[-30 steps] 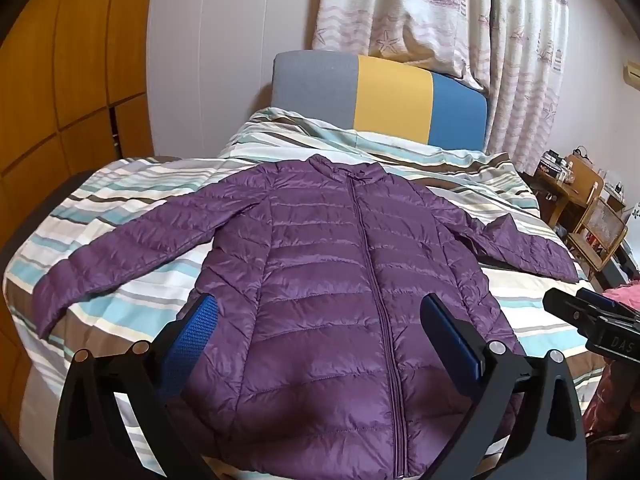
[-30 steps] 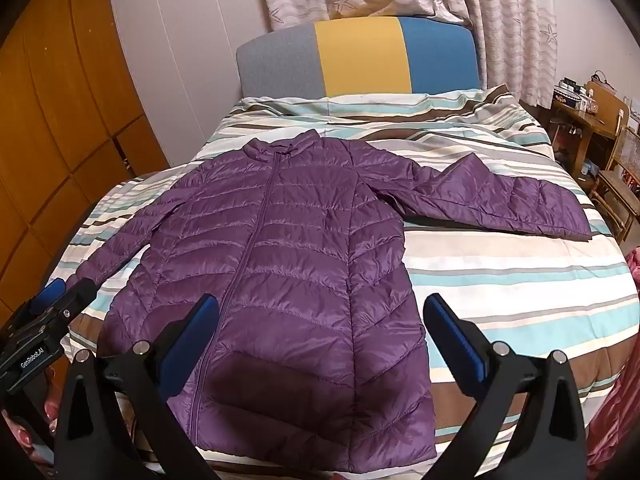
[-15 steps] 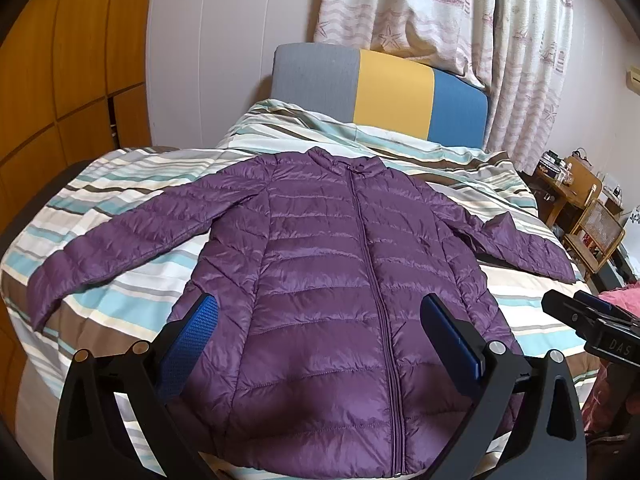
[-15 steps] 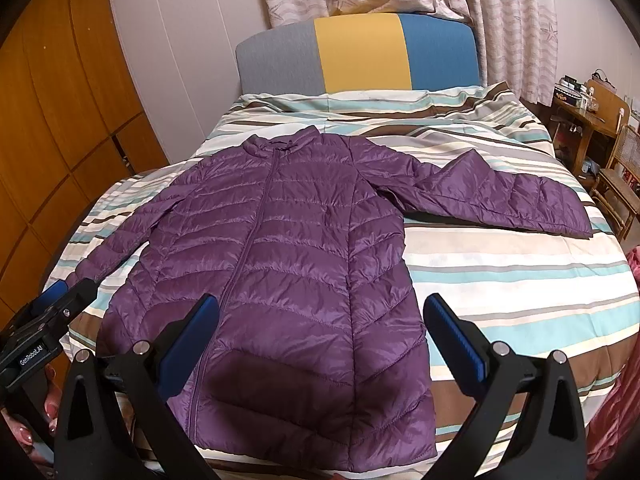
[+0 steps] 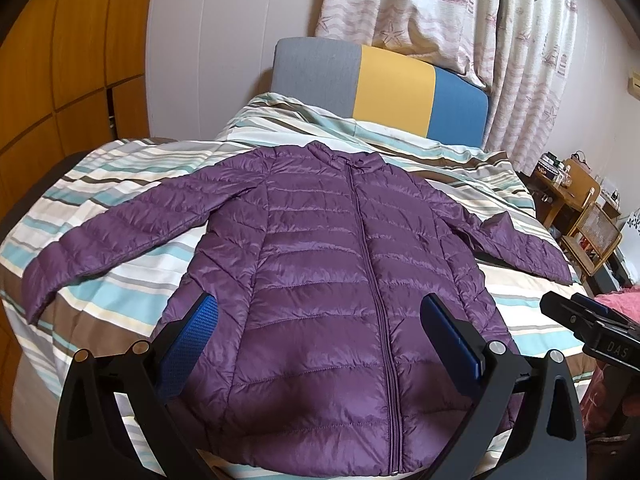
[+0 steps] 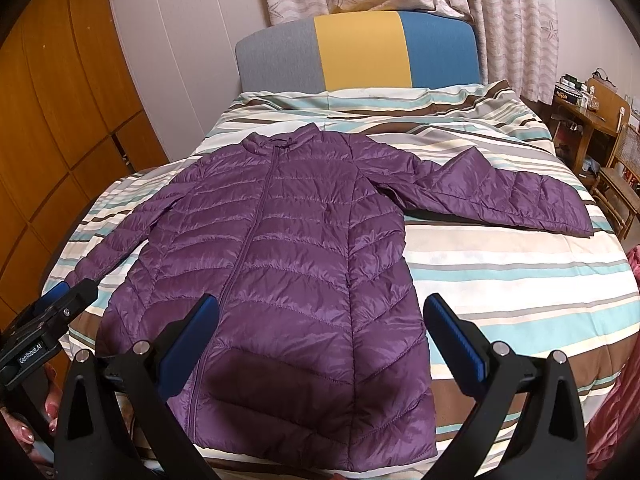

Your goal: Fold large clothes

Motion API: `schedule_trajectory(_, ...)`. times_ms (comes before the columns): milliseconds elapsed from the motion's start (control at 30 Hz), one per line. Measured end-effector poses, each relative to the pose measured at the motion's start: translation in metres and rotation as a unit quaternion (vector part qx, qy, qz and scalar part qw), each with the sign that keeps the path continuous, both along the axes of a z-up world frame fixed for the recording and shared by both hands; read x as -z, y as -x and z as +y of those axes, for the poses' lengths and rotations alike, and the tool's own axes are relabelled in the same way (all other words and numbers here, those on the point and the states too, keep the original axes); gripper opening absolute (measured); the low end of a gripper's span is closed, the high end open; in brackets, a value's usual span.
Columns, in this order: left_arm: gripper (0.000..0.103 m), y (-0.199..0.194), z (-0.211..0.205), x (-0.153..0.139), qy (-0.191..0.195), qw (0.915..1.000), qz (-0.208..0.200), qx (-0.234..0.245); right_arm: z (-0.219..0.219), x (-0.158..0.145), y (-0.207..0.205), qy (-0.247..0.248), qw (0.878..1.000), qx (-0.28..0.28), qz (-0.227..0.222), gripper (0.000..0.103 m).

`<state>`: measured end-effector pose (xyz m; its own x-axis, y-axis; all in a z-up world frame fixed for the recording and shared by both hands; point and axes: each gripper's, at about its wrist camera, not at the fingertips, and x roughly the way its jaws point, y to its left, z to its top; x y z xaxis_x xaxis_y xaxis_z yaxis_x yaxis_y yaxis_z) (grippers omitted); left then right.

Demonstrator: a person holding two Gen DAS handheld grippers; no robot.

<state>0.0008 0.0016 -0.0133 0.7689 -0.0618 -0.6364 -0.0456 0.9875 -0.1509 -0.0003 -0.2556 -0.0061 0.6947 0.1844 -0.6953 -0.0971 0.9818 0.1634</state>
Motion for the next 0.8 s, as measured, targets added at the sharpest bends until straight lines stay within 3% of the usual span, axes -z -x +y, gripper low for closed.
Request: schedule_trajectory(800, 0.100, -0.0048, 0.0043, 0.0076, 0.013, 0.9997, 0.021, -0.004, -0.0024, 0.0046, -0.0039, -0.001, 1.000, 0.002, 0.012, 0.101)
